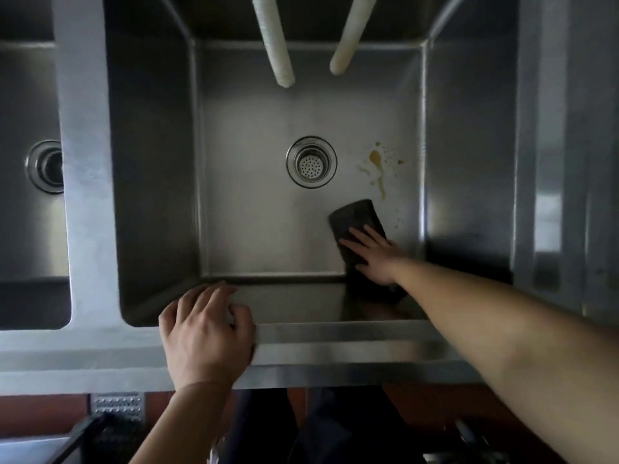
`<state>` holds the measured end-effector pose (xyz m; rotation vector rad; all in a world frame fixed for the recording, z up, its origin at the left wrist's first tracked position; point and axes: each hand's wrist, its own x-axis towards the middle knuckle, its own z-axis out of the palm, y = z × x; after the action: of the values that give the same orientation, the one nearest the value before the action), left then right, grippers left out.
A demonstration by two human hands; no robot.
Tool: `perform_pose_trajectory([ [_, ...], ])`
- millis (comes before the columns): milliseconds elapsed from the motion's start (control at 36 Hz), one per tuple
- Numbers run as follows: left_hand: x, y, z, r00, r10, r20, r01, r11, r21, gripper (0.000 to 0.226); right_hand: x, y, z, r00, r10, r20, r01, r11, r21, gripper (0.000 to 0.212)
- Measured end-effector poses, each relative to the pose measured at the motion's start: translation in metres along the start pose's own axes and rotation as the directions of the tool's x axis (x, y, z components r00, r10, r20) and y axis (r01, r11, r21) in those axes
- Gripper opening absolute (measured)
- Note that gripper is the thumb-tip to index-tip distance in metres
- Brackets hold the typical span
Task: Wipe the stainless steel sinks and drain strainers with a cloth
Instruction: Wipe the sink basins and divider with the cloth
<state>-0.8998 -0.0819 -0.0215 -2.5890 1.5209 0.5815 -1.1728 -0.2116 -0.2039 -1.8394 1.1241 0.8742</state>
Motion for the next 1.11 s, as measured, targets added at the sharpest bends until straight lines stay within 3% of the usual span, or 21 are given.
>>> perform_pose_trajectory([
  [56, 0.0, 0.001, -0.002, 1.0, -0.006, 0.009, 0.006, 1.0, 0.0, 0.038, 0.001, -0.016, 0.001, 0.988, 0.153, 0.003, -0.148, 0.947, 0.284, 0.071],
  [139, 0.001, 0.002, -0.003, 1.0, 0.003, 0.029, -0.003, 1.0, 0.009, 0.04, 0.007, -0.038, -0.005, 0.946, 0.307, 0.106, -0.309, 0.749, 0.586, 0.076],
  [278, 0.001, 0.002, -0.003, 0.996, 0.002, 0.094, -0.005, 0.999, 0.034, 0.045, 0.005, -0.057, -0.022, 0.885, 0.392, 0.25, -0.428, 0.478, 0.767, 0.073],
  [389, 0.001, 0.004, -0.004, 0.995, -0.002, 0.102, -0.002, 0.999, 0.04, 0.047, -0.018, -0.065, -0.037, 0.875, 0.43, 0.224, -0.359, 0.265, 0.895, 0.067],
  [444, 0.0, 0.004, -0.005, 0.992, 0.007, 0.126, -0.015, 0.998, 0.058, 0.052, -0.047, -0.065, -0.052, 0.888, 0.458, 0.051, -0.237, 0.359, 0.903, 0.064],
  [500, 0.003, 0.004, -0.009, 0.981, 0.005, 0.193, -0.017, 0.998, 0.062, 0.057, -0.085, -0.059, -0.067, 0.848, 0.46, -0.262, -0.089, 0.612, 0.786, 0.058],
  [583, 0.015, -0.003, -0.012, 0.894, -0.016, 0.448, -0.069, 0.983, 0.172, 0.059, -0.147, -0.045, -0.086, 0.641, 0.37, -0.673, 0.097, 0.83, 0.549, 0.053],
  [639, 0.03, -0.002, -0.015, 0.819, -0.039, 0.573, -0.083, 0.979, 0.186, 0.058, -0.179, -0.018, -0.098, 0.504, 0.327, -0.799, 0.08, 0.904, 0.42, 0.053],
  [722, 0.056, 0.018, -0.012, 0.795, -0.013, 0.606, -0.013, 0.999, 0.038, 0.064, -0.205, 0.031, -0.115, 0.446, 0.32, -0.835, -0.114, 0.946, 0.302, 0.059],
  [833, 0.074, 0.084, 0.033, 0.732, 0.279, 0.621, -0.275, 0.956, -0.105, 0.057, -0.195, 0.076, -0.126, 0.542, 0.343, -0.767, -0.302, 0.932, 0.203, 0.071],
  [917, 0.078, 0.136, 0.085, 0.643, 0.413, 0.645, -0.496, 0.866, -0.06, 0.061, -0.174, 0.085, -0.124, 0.583, 0.352, -0.732, -0.376, 0.916, 0.141, 0.075],
  [1000, 0.082, 0.165, 0.138, 0.539, 0.496, 0.681, -0.719, 0.692, 0.064, 0.072, -0.163, 0.085, -0.116, 0.526, 0.358, -0.771, -0.438, 0.892, 0.115, 0.074],
  [1056, 0.086, 0.175, 0.166, 0.519, 0.519, 0.679, -0.778, 0.615, 0.124, 0.072, -0.161, 0.086, -0.115, 0.503, 0.348, -0.791, -0.441, 0.89, 0.112, 0.071],
  [1111, 0.088, 0.178, 0.187, 0.525, 0.54, 0.658, -0.782, 0.61, 0.123, 0.07, -0.161, 0.085, -0.117, 0.499, 0.347, -0.794, -0.438, 0.892, 0.114, 0.069],
])
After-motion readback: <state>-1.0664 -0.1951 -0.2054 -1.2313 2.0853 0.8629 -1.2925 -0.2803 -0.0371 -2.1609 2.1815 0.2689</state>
